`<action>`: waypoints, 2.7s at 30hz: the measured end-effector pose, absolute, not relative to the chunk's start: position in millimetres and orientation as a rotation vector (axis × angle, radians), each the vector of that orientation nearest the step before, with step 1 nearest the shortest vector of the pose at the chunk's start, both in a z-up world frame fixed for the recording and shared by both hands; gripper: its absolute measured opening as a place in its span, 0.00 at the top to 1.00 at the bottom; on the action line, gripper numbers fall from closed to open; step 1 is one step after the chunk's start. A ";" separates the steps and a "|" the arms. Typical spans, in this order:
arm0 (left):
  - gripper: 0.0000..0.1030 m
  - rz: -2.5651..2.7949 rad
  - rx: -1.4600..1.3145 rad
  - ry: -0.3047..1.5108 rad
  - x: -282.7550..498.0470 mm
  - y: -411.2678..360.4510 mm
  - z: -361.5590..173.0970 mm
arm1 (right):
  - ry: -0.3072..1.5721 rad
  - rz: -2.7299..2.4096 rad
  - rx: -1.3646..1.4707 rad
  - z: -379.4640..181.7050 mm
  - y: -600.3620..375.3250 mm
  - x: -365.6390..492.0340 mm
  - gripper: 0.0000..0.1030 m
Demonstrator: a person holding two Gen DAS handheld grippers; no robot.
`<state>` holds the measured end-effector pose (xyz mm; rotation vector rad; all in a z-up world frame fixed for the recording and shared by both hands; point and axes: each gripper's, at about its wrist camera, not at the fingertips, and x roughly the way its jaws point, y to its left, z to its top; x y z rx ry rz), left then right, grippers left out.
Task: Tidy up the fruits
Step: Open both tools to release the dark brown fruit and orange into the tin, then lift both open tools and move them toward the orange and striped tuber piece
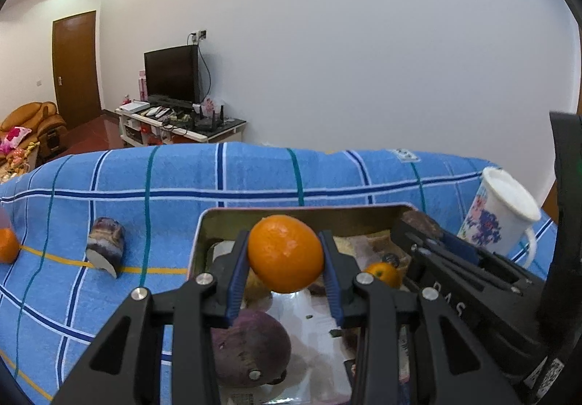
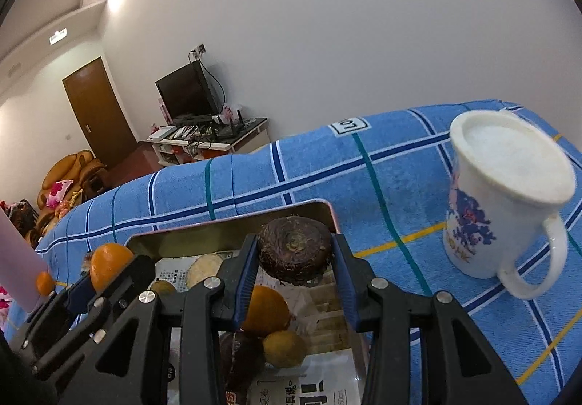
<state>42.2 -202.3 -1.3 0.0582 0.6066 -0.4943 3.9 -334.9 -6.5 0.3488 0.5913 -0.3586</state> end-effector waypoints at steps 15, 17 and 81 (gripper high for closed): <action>0.62 -0.464 0.083 0.680 53.5 -205.2 -15.8 | 0.595 -0.233 0.343 -15.5 -335.4 14.5 0.58; 0.62 -0.464 0.088 0.681 57.4 -207.0 -14.3 | 0.586 -0.195 0.378 -17.2 -337.0 12.7 0.56; 0.00 -0.281 0.152 0.408 -29.9 -142.2 14.0 | 0.237 -0.468 0.147 18.6 -267.8 -91.5 0.21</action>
